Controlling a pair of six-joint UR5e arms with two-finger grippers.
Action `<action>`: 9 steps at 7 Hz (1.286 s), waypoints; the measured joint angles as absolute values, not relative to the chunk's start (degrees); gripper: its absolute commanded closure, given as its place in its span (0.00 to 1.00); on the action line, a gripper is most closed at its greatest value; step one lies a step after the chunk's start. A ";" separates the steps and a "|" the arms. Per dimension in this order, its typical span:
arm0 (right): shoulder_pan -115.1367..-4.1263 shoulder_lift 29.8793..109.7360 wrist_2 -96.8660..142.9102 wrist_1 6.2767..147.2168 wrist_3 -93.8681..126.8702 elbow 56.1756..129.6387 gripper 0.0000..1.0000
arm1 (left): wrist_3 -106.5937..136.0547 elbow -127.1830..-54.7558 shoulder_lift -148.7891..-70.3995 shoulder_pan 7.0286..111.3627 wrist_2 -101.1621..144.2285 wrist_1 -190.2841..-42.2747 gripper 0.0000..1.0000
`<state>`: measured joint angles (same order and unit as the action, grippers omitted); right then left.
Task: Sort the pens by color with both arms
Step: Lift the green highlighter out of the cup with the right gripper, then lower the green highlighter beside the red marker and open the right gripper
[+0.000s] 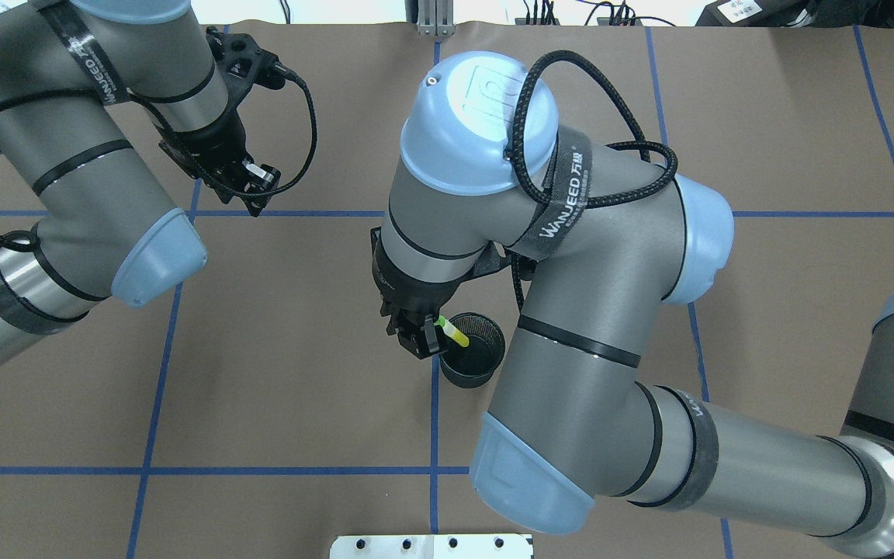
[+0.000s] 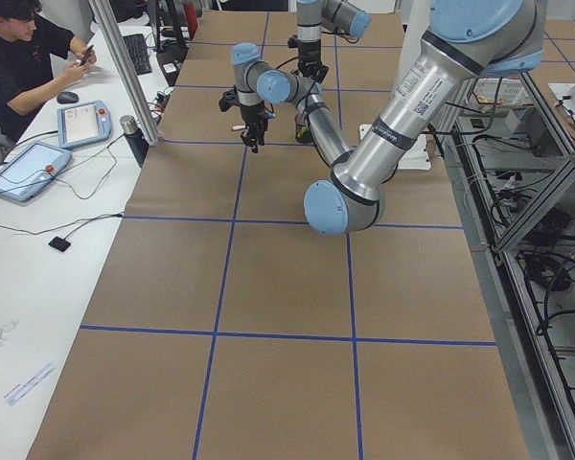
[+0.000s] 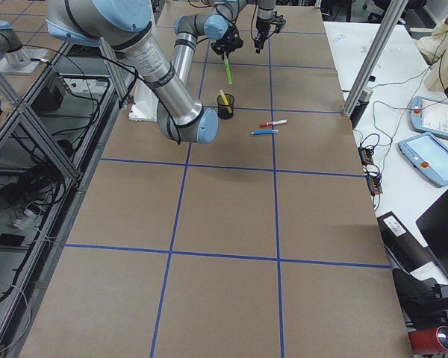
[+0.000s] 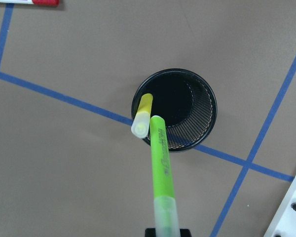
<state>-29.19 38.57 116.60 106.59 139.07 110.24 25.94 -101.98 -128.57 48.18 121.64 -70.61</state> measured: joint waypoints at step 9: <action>-36.80 39.05 102.93 94.73 80.94 100.34 1.00 | 27.50 -108.09 -122.72 48.48 122.32 -70.77 0.49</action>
